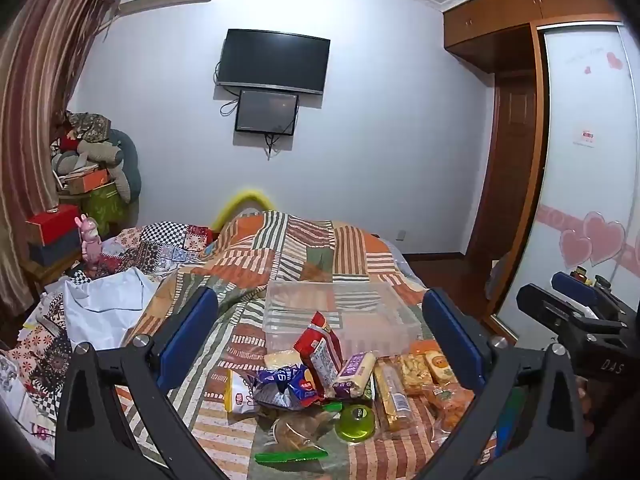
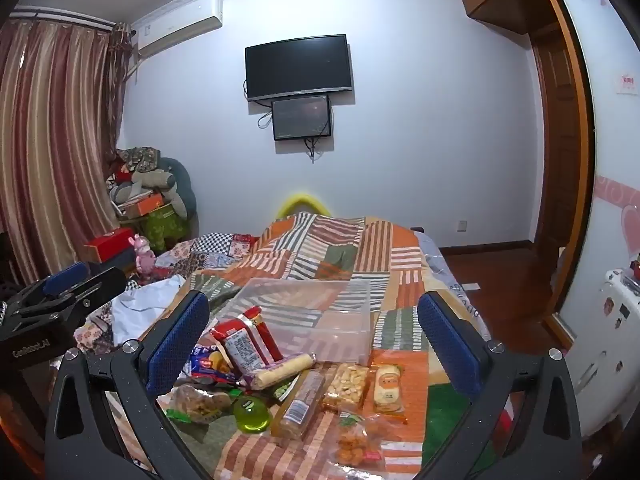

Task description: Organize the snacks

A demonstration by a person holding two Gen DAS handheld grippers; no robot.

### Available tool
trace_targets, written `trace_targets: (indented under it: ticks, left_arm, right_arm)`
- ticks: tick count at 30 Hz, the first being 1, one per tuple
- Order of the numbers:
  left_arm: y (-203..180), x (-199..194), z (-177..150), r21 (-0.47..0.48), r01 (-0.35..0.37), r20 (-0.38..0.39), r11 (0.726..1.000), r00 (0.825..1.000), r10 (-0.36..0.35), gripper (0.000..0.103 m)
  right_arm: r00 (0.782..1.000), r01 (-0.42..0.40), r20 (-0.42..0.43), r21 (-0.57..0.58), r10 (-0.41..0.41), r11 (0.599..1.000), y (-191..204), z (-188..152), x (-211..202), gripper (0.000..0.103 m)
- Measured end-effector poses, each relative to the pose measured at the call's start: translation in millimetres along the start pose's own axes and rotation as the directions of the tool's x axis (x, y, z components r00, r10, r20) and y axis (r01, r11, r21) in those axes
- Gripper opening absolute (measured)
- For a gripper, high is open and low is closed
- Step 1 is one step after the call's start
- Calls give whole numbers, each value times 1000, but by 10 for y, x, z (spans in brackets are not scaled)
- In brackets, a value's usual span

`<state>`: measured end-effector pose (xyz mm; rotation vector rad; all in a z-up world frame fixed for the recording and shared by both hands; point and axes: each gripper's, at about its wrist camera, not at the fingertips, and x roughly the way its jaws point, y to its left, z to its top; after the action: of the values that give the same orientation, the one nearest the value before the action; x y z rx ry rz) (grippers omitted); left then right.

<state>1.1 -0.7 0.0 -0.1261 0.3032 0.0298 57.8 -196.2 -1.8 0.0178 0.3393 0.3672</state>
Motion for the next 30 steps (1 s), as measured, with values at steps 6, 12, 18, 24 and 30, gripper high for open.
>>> trace_targets:
  ticks: [6, 12, 18, 24, 30]
  left_arm:
    - [-69, 50, 7, 18, -9, 0, 1000, 1000, 9, 103]
    - [-2, 3, 4, -4, 7, 4, 1000, 1000, -7, 103]
    - [2, -20, -35, 4, 18, 6, 1000, 1000, -18, 103]
    - [5, -34, -17, 5, 19, 5, 1000, 1000, -19, 103]
    - [13, -30, -6, 3, 20, 2, 1000, 1000, -20, 103]
  right_arm:
    - [1000, -1, 5, -1, 1, 1000, -26, 1, 2, 103]
    - [1000, 4, 5, 3, -4, 1000, 62, 39, -42, 103]
    - [1000, -10, 6, 24, 9, 1000, -13, 14, -33, 103]
    - [1000, -11, 9, 22, 11, 1000, -14, 18, -35, 103]
    - [1000, -8, 9, 20, 8, 1000, 2, 24, -44, 103]
